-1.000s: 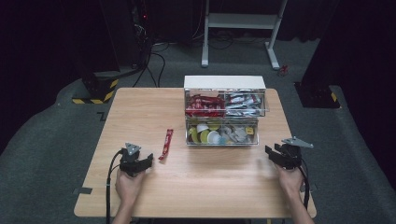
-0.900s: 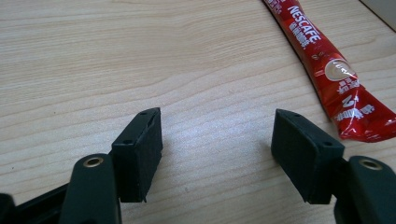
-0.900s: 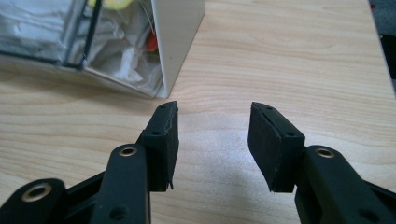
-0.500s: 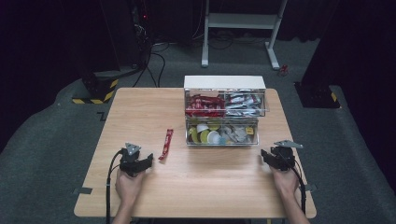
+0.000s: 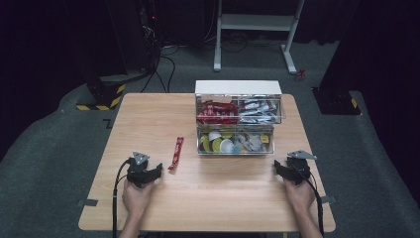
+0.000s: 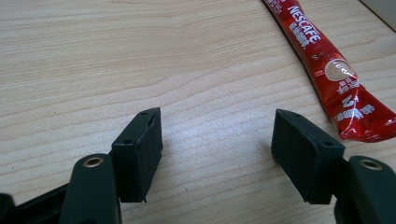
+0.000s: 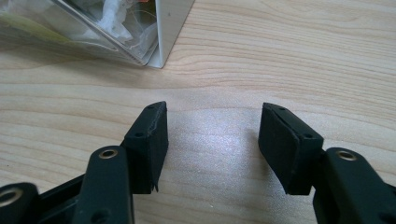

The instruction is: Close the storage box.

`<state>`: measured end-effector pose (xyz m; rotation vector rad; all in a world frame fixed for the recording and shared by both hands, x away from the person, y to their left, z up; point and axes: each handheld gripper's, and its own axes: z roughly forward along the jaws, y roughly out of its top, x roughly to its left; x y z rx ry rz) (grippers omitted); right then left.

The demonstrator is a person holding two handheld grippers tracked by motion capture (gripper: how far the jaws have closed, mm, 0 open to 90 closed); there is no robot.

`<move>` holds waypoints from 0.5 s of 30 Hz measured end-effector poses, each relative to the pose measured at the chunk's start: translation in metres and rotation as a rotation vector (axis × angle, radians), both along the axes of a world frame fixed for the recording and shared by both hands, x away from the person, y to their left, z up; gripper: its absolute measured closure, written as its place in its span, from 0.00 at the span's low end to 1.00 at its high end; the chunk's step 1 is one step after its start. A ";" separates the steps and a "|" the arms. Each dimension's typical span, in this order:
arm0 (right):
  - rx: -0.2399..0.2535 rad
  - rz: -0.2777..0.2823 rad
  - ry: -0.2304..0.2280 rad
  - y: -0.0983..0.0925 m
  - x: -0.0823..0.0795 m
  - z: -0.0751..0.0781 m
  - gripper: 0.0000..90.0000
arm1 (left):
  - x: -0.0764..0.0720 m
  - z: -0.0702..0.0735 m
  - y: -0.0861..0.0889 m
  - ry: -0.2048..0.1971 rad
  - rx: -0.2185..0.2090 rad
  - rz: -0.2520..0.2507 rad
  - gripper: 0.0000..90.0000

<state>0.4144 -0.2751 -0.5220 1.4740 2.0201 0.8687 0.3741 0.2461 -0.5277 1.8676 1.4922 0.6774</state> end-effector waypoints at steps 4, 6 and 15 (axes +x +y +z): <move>-0.001 0.001 0.001 0.000 0.000 0.000 0.45 | 0.000 0.000 0.000 0.000 -0.001 0.000 0.38; 0.003 0.001 0.004 0.000 0.000 0.000 0.45 | 0.000 0.000 0.000 0.001 0.000 -0.001 0.38; 0.003 0.003 0.005 0.000 0.000 0.000 0.44 | 0.000 0.000 0.000 0.000 0.003 -0.005 0.37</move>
